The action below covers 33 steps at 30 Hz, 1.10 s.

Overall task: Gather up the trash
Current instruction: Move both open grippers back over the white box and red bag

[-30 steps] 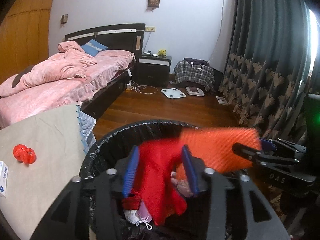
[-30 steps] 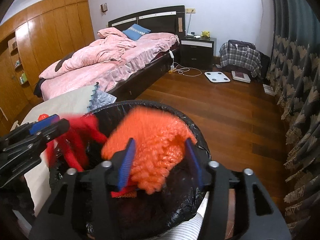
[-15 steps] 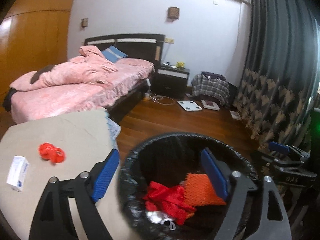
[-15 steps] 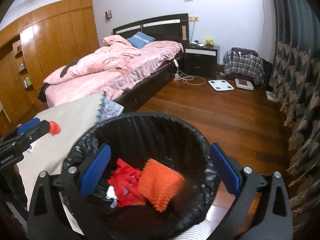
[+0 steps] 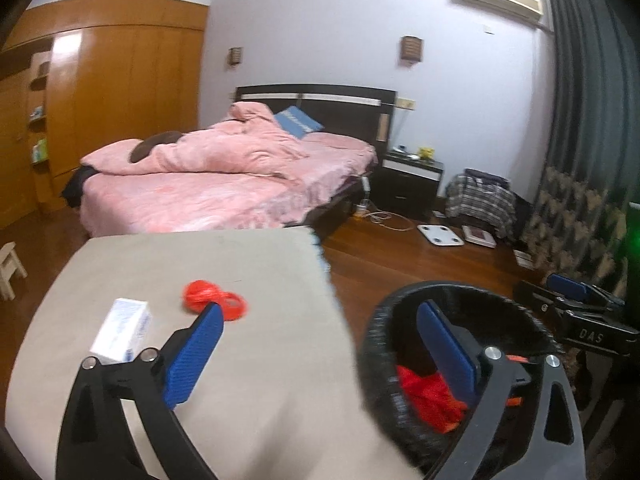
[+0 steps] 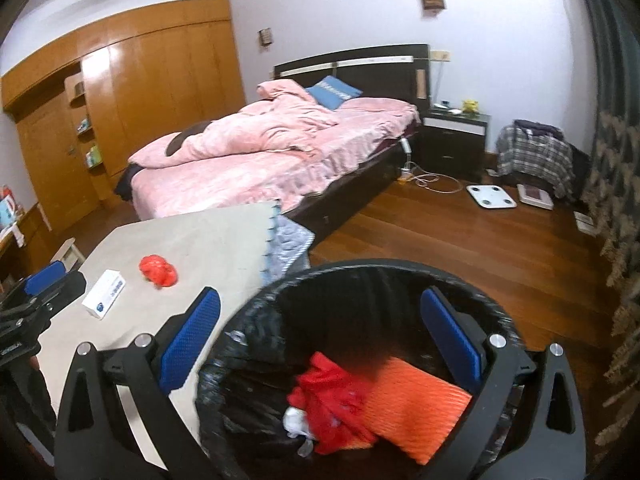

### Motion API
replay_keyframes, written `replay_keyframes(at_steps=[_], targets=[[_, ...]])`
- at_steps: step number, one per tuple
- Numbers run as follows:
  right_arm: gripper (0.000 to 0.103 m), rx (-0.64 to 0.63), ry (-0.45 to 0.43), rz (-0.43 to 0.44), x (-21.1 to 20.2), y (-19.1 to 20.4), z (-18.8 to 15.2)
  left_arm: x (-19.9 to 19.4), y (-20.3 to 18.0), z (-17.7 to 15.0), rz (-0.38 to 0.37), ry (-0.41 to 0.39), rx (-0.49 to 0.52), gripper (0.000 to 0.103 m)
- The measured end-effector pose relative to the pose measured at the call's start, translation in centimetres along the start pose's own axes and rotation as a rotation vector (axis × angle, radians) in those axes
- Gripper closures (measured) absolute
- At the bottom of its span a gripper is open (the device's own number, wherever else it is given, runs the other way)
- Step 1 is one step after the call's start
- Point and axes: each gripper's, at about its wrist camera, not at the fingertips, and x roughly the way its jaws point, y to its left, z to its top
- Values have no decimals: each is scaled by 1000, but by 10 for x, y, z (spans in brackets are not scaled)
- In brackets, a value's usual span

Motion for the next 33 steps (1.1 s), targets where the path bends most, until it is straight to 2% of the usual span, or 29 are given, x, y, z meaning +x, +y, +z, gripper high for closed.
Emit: replay_keyframes(at_steps=[10, 18, 25, 33], targets=[[5, -77, 29, 92, 51, 74, 5, 2, 76, -11, 169, 6, -52, 7], [5, -120, 58, 143, 92, 123, 11, 29, 138, -22, 278, 58, -94, 7], [5, -143, 97, 170, 130, 157, 12, 62, 183, -36, 314, 131, -150, 8], [5, -162, 139, 176, 163, 179, 7, 88, 215, -44, 328, 189, -191, 8]])
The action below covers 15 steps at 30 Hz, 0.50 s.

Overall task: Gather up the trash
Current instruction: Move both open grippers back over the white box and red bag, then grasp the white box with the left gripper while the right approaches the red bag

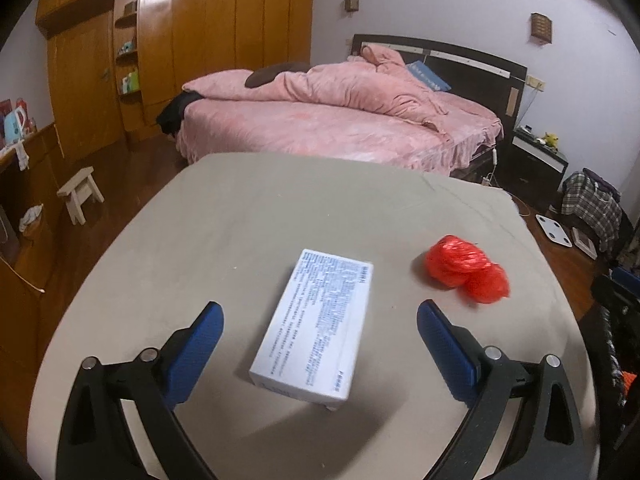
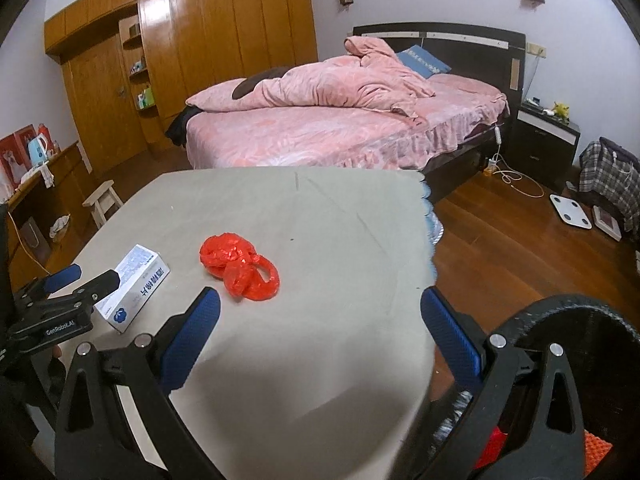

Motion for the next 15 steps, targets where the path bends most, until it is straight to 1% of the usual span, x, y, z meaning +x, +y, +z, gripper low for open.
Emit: replay_keyframes(at_steps=[8, 12, 15], targets=[[5, -6, 24, 8, 23, 6, -2, 20, 4, -3, -9, 42, -17, 10], [5, -13, 33, 8, 30, 9, 0, 30, 4, -5, -17, 76, -20, 15], [5, -16, 40, 7, 36, 10, 1, 35, 5, -6, -28, 99, -24, 16]])
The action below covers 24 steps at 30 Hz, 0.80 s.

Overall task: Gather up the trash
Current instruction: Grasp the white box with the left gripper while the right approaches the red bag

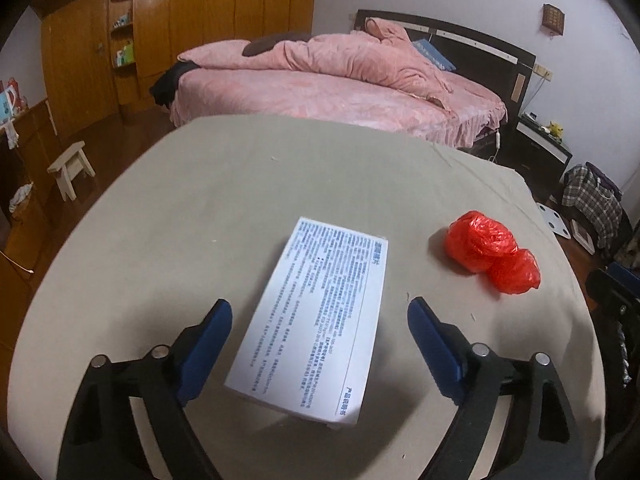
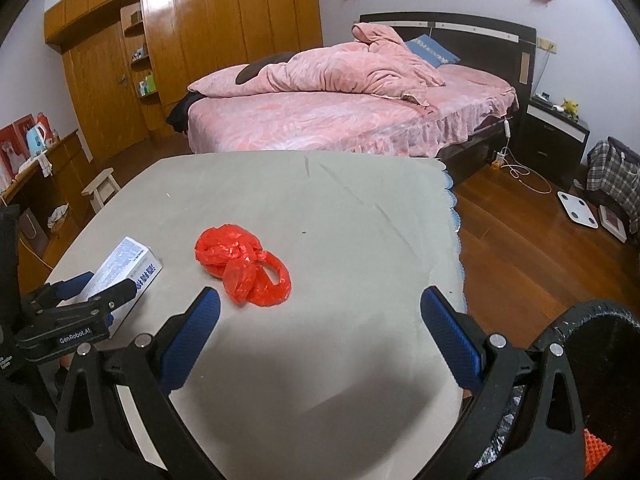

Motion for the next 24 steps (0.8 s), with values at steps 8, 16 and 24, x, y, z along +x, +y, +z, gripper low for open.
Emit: replay_keyframes(at_steps=[8, 16, 24], targets=[[5, -14, 9, 6, 11, 8, 1, 11, 1, 0, -17, 52, -7, 44], [5, -21, 21, 30, 24, 19, 7, -2, 6, 4, -4, -9, -19, 46], [5, -30, 38, 48, 46, 33, 18, -8, 20, 16, 42, -38, -19, 46]])
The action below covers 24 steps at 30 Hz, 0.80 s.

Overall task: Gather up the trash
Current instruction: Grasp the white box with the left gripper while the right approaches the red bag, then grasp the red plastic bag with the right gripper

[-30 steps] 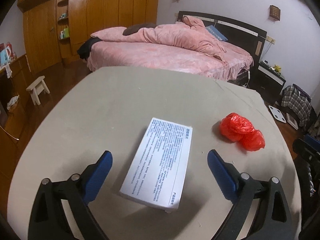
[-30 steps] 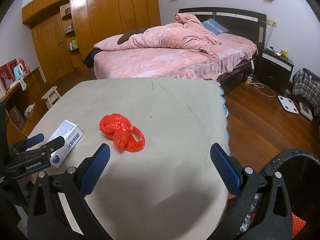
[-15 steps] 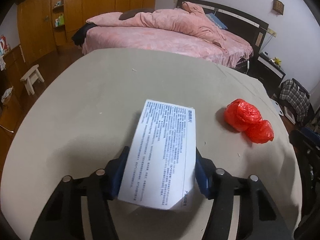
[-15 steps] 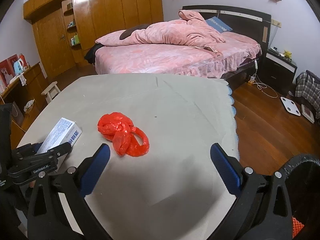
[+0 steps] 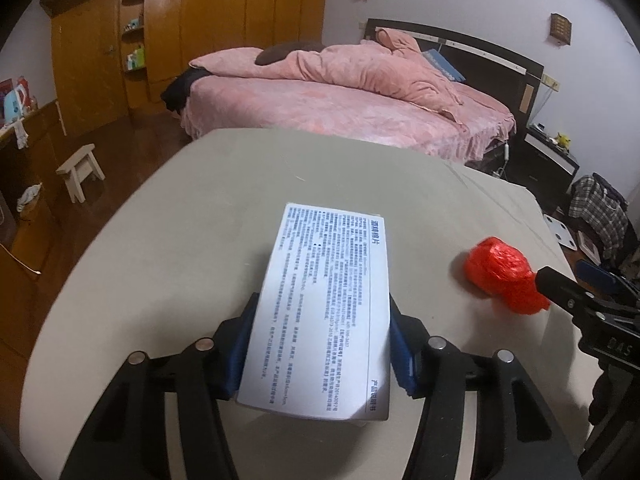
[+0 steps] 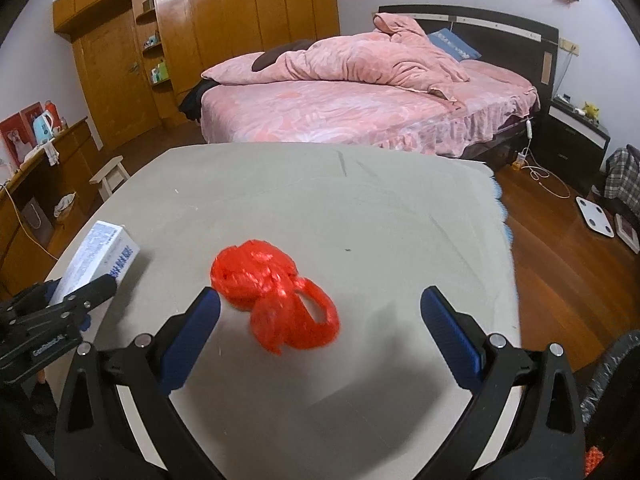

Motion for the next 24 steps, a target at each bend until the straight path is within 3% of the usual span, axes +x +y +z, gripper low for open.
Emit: replay_keyframes(at_steps=[16, 18, 24], targets=[[7, -44, 90, 18, 42, 25, 8, 12, 15, 0, 37, 11, -29, 46], [23, -58, 100, 37, 44, 29, 7, 12, 16, 1, 38, 12, -32, 46], [46, -64, 123, 89, 45, 31, 6, 14, 17, 0, 41, 8, -34, 46]])
